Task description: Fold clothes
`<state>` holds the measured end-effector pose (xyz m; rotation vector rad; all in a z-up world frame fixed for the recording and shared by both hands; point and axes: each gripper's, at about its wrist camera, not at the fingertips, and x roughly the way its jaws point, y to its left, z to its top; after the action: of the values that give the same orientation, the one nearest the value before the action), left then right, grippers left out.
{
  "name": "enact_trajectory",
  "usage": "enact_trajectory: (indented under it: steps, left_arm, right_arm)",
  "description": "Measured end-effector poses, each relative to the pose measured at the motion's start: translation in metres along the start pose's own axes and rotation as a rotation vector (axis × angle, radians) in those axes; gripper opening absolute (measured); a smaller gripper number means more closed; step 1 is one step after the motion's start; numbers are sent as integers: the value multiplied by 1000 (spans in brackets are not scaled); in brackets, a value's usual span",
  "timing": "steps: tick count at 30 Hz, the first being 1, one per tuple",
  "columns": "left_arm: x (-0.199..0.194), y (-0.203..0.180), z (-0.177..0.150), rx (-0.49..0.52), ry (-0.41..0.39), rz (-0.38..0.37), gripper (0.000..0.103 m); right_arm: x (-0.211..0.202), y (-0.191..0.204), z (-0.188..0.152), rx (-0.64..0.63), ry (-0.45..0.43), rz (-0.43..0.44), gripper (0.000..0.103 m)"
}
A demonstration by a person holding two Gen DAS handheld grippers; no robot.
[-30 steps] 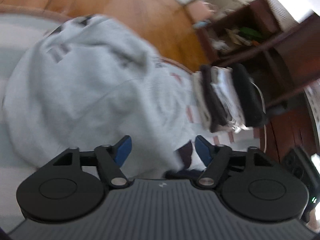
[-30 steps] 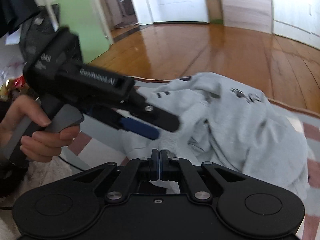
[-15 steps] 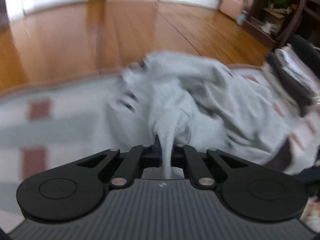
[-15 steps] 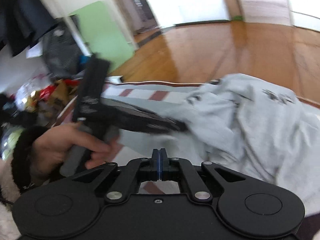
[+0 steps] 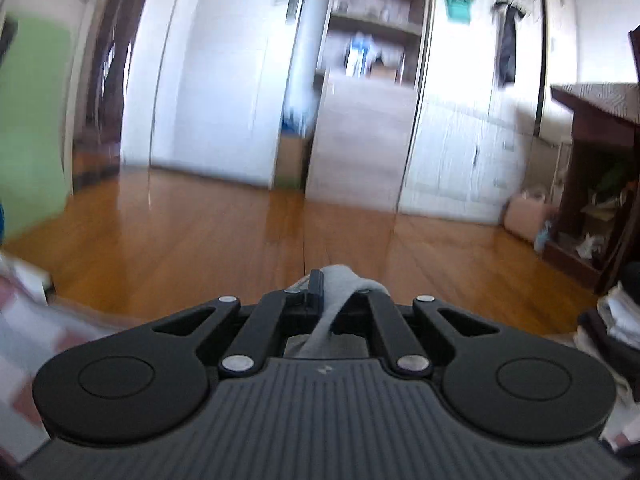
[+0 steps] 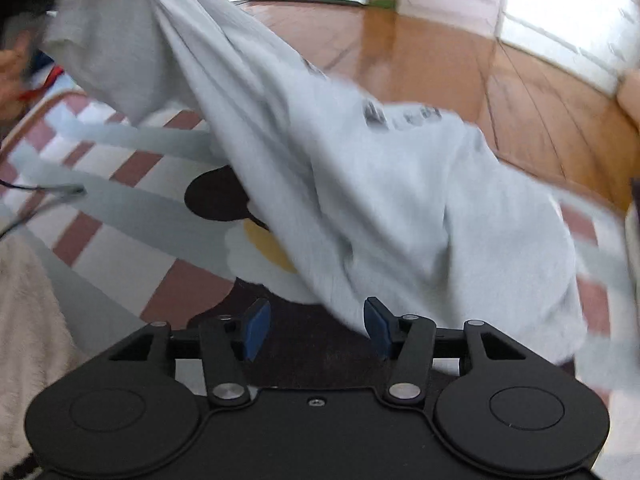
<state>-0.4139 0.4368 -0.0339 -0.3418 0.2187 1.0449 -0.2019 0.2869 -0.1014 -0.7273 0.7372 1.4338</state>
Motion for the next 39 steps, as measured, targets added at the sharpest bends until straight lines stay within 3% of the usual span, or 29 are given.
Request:
enact_trajectory:
  steps: [2, 8, 10, 12, 14, 18, 19, 20, 21, 22, 25, 29, 31, 36, 39]
  left_arm:
    - [8, 8, -4, -20, 61, 7, 2]
    - [4, 30, -1, -146, 16, -28, 2]
    - [1, 24, -3, -85, 2, 0, 2]
    - [-2, 14, -5, -19, -21, 17, 2]
    - [-5, 4, -8, 47, -43, 35, 2]
    - [-16, 1, -6, 43, -96, 21, 2]
    - [-19, 2, -6, 41, -110, 22, 2]
    - [-21, 3, -5, 43, -124, 27, 2]
    - [-24, 3, -4, 46, -135, 33, 2]
    - [-25, 4, -4, 54, -143, 40, 2]
    - [-25, 8, -3, 98, -153, 68, 2]
    - [-20, 22, 1, 5, -131, 43, 2]
    - [-18, 28, 1, -46, -118, 15, 2]
    - [-16, 30, -3, -57, -109, 9, 2]
    - [-14, 35, -7, -93, -86, 4, 2]
  right_arm:
    - [7, 9, 2, -55, 7, -20, 58]
    - [32, 20, -9, -144, 45, -43, 56]
    - [41, 20, -14, -165, 59, -67, 56]
    - [53, 20, -17, -201, 81, -149, 58]
    - [59, 16, -15, -223, 78, -260, 73]
    - [69, -4, -8, -176, 75, -350, 73]
    - [67, -9, -7, -151, 63, -342, 61]
    - [65, -15, -5, -124, 62, -334, 40]
    - [62, -21, -4, -99, 63, -341, 5]
    - [57, -26, 0, -78, 55, -377, 0]
    - [11, -49, 21, 58, -90, -457, 0]
    - [-71, -79, 49, 208, -313, -553, 0]
    - [-101, -90, 62, 248, -374, -555, 0]
    - [-93, -121, 97, 82, -413, -720, 0]
    - [-61, -162, 124, 125, -350, -723, 5]
